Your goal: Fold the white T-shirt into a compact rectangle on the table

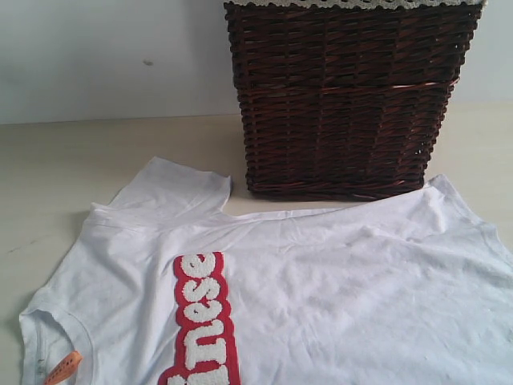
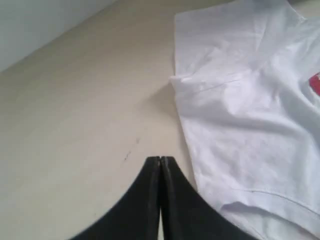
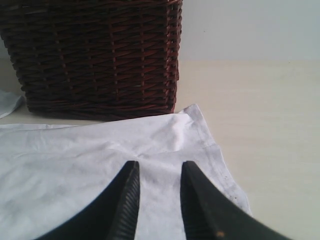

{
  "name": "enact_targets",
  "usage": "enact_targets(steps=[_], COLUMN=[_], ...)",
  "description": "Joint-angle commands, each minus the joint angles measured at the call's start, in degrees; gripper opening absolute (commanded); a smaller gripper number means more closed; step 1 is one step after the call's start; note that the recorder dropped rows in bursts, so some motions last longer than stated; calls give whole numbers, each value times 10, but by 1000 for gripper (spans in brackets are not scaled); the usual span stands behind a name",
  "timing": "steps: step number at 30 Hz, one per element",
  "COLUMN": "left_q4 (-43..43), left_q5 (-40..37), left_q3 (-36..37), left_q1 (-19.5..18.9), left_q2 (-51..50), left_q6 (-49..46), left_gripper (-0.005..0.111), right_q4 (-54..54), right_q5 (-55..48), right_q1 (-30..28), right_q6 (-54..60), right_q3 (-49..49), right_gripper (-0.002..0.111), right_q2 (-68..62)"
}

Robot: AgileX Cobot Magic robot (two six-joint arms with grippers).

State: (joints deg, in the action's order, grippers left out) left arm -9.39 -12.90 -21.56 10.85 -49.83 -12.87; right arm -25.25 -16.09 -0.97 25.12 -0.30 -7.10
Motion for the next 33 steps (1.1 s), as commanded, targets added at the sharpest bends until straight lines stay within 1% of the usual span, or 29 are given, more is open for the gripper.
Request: enact_targets(steps=[1,2,4,6,8,10,12,14,16,19,20,21,22,23,24,26,27,28,30,32,33], left_q4=[6,10,32,94,201,305,376,415,426,411,399,389,379,374,373,380,390,395,383,336,297], left_q5=[-28,-44,-103,-181,-295,-402,-498,-551,-547,-481,-454,-429,-414,-401,-390,-372,-360,-347,-348,-350,-346], left_q3=[-51,-67,-102,-138,-171,-189,-191,-189,-188,-180,-175,-169,-164,-158,-151,-137,-130,-123,-118,-116,-116], left_q1=[31,41,62,73,74,74,74,74,74,74,74,74,74,74,74,74,74,74,74,74,74], left_q2=[-44,-63,-105,-154,-205,-238,-259,-269,-271,-271,-271,-272,-273,-275,-278,-282,-284,-285,-289,-291,-300], left_q6=[-70,-87,-128,-231,-366,-475,-580,-655,-697,-742,-742,-748,-755,-763,-772,-776,-776,-770,-766,-741,-721], left_gripper=[0,0,0,0,0,0,0,0,0,2,5,12,21,33,48,83,98,105,104,104,104], right_q4=[-1,-1,-1,-1,-1,-1,-1,-1,-1,-1,-1,-1,-1,-1,-1,-1,-1,-1,-1,-1,-1], right_q5=[8,8,8,8,8,8,8,8,8,8,8,8,8,8,8,8,8,8,8,8,8], right_q1=[0,0,0,0,0,0,0,0,0,0,0,0,0,0,0,0,0,0,0,0,0], right_q6=[2,2,2,2,2,2,2,2,2,2,2,2,2,2,2,2,2,2,2,2,2], right_q3=[3,3,3,3,3,3,3,3,3,3,3,3,3,3,3,3,3,3,3,3,3], right_gripper=[30,30,30,30,30,30,30,30,30,30,30,30,30,30,30,30,30,30,30,30,30], right_q2=[4,4,4,4,4,4,4,4,4,4,4,4,4,4,4,4,4,4,4,4,4])
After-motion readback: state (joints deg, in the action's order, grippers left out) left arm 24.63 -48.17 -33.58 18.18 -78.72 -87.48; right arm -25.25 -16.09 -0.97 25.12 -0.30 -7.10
